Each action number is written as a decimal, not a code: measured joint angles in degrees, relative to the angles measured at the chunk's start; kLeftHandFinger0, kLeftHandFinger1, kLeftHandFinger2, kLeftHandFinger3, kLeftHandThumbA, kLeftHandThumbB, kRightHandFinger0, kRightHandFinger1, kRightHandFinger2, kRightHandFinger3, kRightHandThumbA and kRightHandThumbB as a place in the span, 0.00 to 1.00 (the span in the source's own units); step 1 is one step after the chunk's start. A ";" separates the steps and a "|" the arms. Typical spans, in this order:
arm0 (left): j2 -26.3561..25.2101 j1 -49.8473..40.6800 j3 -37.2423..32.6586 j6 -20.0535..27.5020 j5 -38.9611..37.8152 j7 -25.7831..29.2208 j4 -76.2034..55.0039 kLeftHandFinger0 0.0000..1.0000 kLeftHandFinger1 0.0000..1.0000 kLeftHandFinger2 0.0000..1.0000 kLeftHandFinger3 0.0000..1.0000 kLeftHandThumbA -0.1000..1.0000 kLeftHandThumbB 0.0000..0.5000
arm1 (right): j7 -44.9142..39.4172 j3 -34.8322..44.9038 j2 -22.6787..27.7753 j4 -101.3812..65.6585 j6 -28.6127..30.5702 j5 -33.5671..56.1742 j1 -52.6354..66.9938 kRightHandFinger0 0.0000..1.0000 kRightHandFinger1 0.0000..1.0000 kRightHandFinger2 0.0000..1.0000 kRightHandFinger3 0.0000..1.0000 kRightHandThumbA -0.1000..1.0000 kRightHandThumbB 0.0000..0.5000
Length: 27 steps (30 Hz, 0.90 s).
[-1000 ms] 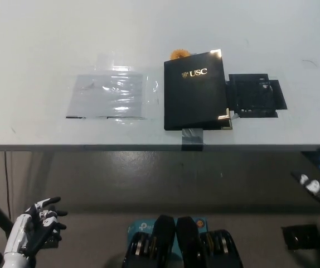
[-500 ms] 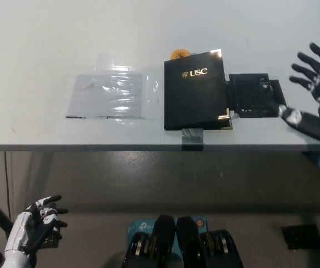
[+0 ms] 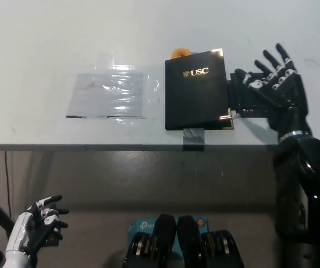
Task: The robot uses its right hand to push the cover of the diary kept in the middle of the desk towards the left to open it
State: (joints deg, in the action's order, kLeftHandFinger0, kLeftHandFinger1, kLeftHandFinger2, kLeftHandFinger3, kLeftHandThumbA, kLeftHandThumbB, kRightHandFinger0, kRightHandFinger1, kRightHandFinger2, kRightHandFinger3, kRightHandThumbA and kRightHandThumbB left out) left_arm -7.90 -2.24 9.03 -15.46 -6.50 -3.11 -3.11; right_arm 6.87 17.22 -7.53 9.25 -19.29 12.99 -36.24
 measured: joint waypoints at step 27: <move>1.04 0.12 -0.06 0.06 -0.75 -0.44 0.01 0.30 0.38 0.47 0.63 0.46 0.60 | 9.11 7.82 -4.85 17.83 6.66 4.62 -2.53 0.89 0.90 0.93 0.99 1.00 0.32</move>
State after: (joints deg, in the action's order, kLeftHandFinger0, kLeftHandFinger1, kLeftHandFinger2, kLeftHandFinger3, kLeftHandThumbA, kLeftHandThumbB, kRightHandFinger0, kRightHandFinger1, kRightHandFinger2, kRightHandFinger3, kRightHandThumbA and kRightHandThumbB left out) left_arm -6.86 -2.12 8.97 -15.40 -7.25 -3.55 -3.10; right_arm 15.97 25.05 -12.37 27.08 -12.63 17.62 -38.77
